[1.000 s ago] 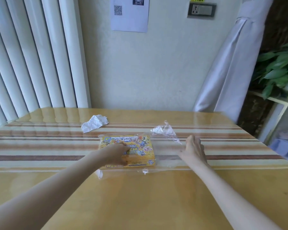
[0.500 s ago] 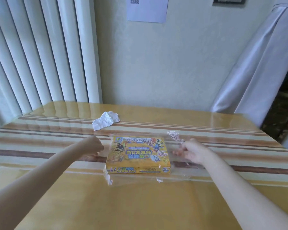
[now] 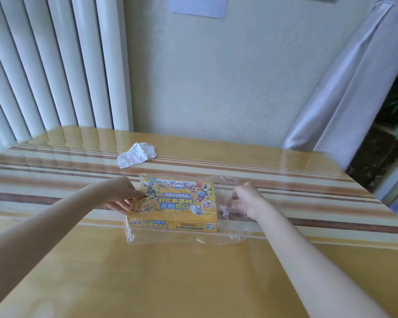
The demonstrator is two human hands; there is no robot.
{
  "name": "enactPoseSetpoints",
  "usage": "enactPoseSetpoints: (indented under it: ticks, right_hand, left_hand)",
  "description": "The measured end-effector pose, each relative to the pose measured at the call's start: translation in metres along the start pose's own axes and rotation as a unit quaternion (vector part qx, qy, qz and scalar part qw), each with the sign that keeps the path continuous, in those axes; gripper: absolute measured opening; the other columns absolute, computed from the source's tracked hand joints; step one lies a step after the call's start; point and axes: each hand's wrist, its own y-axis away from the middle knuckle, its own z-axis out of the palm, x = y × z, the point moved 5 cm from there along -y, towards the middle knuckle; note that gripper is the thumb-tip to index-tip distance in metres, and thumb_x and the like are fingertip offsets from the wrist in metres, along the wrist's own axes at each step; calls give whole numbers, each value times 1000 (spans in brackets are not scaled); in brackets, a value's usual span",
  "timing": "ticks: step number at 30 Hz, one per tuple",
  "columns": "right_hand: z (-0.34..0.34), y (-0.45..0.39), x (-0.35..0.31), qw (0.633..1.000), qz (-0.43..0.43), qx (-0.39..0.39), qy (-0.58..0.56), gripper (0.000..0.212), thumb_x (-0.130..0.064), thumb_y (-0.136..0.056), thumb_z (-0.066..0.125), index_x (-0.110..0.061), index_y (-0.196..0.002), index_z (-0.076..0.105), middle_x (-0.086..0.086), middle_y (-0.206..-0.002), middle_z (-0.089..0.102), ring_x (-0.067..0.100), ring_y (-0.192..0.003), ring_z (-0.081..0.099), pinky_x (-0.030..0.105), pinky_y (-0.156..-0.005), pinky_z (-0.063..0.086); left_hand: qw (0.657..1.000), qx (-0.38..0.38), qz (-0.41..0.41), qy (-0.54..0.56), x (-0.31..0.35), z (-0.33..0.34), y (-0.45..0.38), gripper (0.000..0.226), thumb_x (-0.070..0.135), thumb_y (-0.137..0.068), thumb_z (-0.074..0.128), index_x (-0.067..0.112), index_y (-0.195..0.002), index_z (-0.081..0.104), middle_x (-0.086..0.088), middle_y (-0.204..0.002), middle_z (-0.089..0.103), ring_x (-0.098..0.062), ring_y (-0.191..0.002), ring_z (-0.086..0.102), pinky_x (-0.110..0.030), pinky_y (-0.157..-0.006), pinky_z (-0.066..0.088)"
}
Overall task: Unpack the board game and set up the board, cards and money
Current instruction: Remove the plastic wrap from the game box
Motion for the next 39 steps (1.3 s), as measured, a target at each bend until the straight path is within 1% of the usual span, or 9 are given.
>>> enactPoseSetpoints:
  ticks: [4,7,12,16,20,25,30,34,39]
  right_hand:
    - [3,20,-2,993,27,-111,-31,21,13,-93,34,4,-87,50,6,-51,62,7,-32,51,15,-32,35]
    - [3,27,1,985,15,-168,34,17,4,-91,51,-7,-95,63,4,-60,60,3,-33,37,12,-30,22]
    - [21,38,5,984,-25,-154,90,29,-9,-92,55,-5,-121,53,1,-117,57,16,-108,52,26,-87,44]
    - [42,45,-8,978,-36,-194,60,22,-13,-96,50,-16,-116,58,-1,-98,61,11,-72,55,22,-59,48]
    - [48,47,-36,965,-86,-235,-75,51,3,-95,44,-37,-127,45,3,-104,64,16,-70,65,33,-56,56]
    - [30,44,-67,956,-125,-159,-214,34,3,-88,54,-16,-116,53,6,-93,64,16,-59,65,26,-45,54]
    - [-12,22,-80,922,-166,-31,-349,30,-2,-91,55,-10,-120,50,9,-124,55,23,-99,58,29,-51,56]
    - [-7,12,-83,927,-161,-25,-337,38,-6,-91,57,-6,-128,48,10,-132,53,30,-118,53,30,-54,57]
    - [40,-5,-65,946,-105,-66,-301,40,-7,-89,61,-7,-127,49,10,-132,51,30,-120,52,29,-54,57]
  left_hand:
    - [999,36,14,24,-12,-1,1,29,26,-91,59,-2,-93,67,-4,-71,69,-12,-57,66,-27,-62,58]
    - [999,36,10,39,-15,-5,4,28,28,-89,61,1,-94,68,-3,-73,68,-12,-60,63,-22,-55,55]
    - [998,32,4,62,-10,-4,7,21,19,-87,65,-2,-89,66,-9,-76,66,-15,-60,61,-21,-49,55]
    - [997,52,16,50,-5,-8,6,15,13,-85,67,-2,-84,66,-8,-69,65,-14,-57,60,-16,-44,51]
    - [989,79,34,118,-2,-20,6,11,9,-83,68,-2,-84,66,-9,-69,66,-9,-50,61,-14,-43,50]
    - [964,168,69,192,4,-66,17,6,3,-86,63,2,-80,64,-10,-69,60,-12,-53,56,-12,-44,48]
    - [855,295,2,426,-36,-124,9,14,-2,-86,61,0,-72,56,-1,-36,55,-2,-26,47,-10,-32,41]
    - [728,270,-10,630,-61,-129,-15,6,0,-92,51,2,-88,53,-4,-49,64,-9,-35,59,-15,-35,46]
    - [726,278,-7,629,-54,-113,-37,32,-5,-93,42,0,-124,49,-16,-86,71,-10,-39,62,-17,-44,52]
